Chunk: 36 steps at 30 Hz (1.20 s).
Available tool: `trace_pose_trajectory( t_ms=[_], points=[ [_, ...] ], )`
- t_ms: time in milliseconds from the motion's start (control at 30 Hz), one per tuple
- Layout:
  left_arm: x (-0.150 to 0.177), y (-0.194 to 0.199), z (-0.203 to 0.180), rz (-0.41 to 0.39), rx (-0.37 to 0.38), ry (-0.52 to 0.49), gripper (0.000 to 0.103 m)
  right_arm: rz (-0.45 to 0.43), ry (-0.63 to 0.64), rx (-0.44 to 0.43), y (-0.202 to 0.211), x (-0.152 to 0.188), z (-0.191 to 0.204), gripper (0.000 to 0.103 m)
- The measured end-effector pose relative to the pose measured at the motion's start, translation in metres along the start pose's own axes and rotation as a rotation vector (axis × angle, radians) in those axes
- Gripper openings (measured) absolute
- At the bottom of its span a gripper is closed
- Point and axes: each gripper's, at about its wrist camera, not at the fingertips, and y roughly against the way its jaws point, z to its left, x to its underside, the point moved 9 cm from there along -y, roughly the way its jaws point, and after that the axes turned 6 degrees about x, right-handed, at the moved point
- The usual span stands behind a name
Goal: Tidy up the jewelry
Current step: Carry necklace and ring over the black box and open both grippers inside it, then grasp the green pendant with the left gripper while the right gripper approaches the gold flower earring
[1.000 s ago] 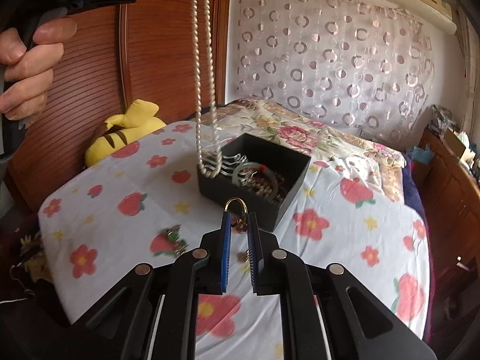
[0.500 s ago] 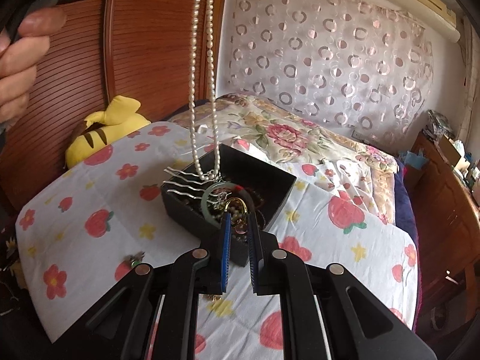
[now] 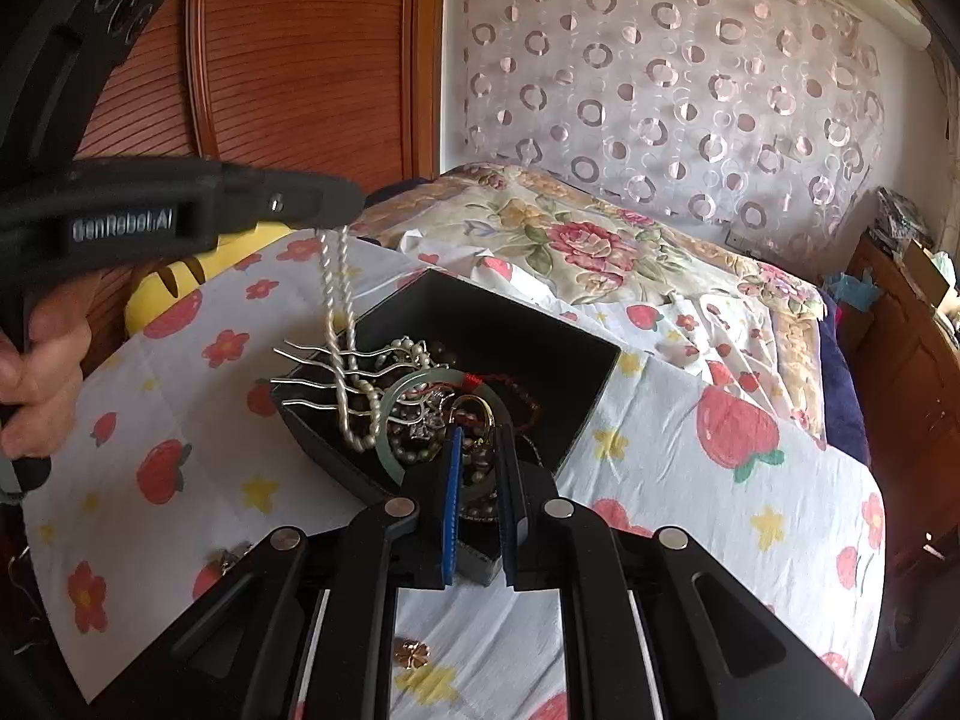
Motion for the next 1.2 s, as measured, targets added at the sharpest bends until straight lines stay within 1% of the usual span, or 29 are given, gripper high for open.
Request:
trace_pose_trajectory(
  t_ms=[200,267,300,333,367,400,433,467,500,533,567,633,667,700,733,833,900,1033,1100,1133,1200],
  points=[
    [0.006,-0.001,-0.001,0.002,0.008,-0.002,0.007,0.002,-0.015,0.004,-0.005,-0.004,-0.004,0.013],
    [0.008,0.0,-0.003,0.0,0.006,-0.012,0.01,-0.001,-0.029,0.0,-0.006,-0.006,-0.005,0.013],
    [0.008,0.0,-0.004,-0.002,0.003,-0.016,0.015,-0.001,-0.032,-0.002,-0.006,-0.005,-0.005,0.013],
    [0.009,0.002,-0.005,-0.007,0.0,-0.021,0.023,-0.001,-0.037,-0.003,-0.006,-0.006,-0.006,0.014],
    [0.01,0.003,-0.007,-0.011,0.002,-0.022,0.028,-0.001,-0.039,-0.002,-0.006,-0.005,-0.006,0.022],
    [0.012,0.004,-0.008,-0.016,0.006,-0.02,0.037,0.001,-0.039,0.0,-0.007,-0.005,-0.007,0.027],
    [0.014,0.005,-0.008,-0.017,0.01,-0.019,0.044,0.002,-0.039,0.0,-0.006,-0.004,-0.007,0.033],
    [0.016,0.004,-0.009,-0.015,0.009,-0.021,0.046,0.002,-0.038,-0.004,-0.006,-0.003,-0.007,0.033],
    [0.018,0.004,-0.009,-0.014,0.002,-0.024,0.05,0.001,-0.037,-0.002,-0.005,-0.003,-0.008,0.033],
    [0.019,0.004,-0.009,-0.016,-0.003,-0.024,0.057,-0.001,-0.039,-0.002,-0.003,-0.001,-0.008,0.033],
    [0.021,0.005,-0.009,-0.021,-0.005,-0.022,0.06,-0.002,-0.04,-0.007,-0.001,0.0,-0.008,0.033],
    [0.026,0.009,-0.008,-0.034,-0.001,-0.014,0.072,-0.011,-0.04,-0.01,0.005,0.003,-0.009,0.033],
    [0.027,0.011,-0.008,-0.038,0.0,-0.01,0.075,-0.015,-0.041,-0.011,0.009,0.006,-0.009,0.033],
    [0.03,0.012,-0.007,-0.043,-0.002,-0.006,0.083,-0.018,-0.041,-0.015,0.013,0.009,-0.009,0.033],
    [0.032,0.014,-0.007,-0.048,-0.006,-0.004,0.087,-0.023,-0.042,-0.018,0.017,0.012,-0.009,0.033],
    [0.041,0.019,-0.007,-0.056,-0.024,-0.011,0.092,-0.026,-0.042,-0.024,0.027,0.021,-0.008,0.033],
    [0.047,0.022,-0.008,-0.058,-0.032,-0.018,0.094,-0.029,-0.039,-0.026,0.033,0.027,-0.007,0.033],
    [0.063,0.028,-0.012,-0.051,-0.015,-0.016,0.095,-0.03,-0.042,-0.039,0.045,0.044,-0.004,0.034],
    [0.073,0.03,-0.015,-0.042,-0.011,-0.017,0.095,-0.025,-0.04,-0.048,0.047,0.051,-0.002,0.037],
    [0.078,0.031,-0.016,-0.037,-0.008,-0.016,0.095,-0.021,-0.041,-0.051,0.047,0.054,-0.001,0.04],
    [0.088,0.031,-0.018,-0.021,0.001,-0.009,0.095,-0.005,-0.036,-0.054,0.045,0.064,0.003,0.041]
  ],
)
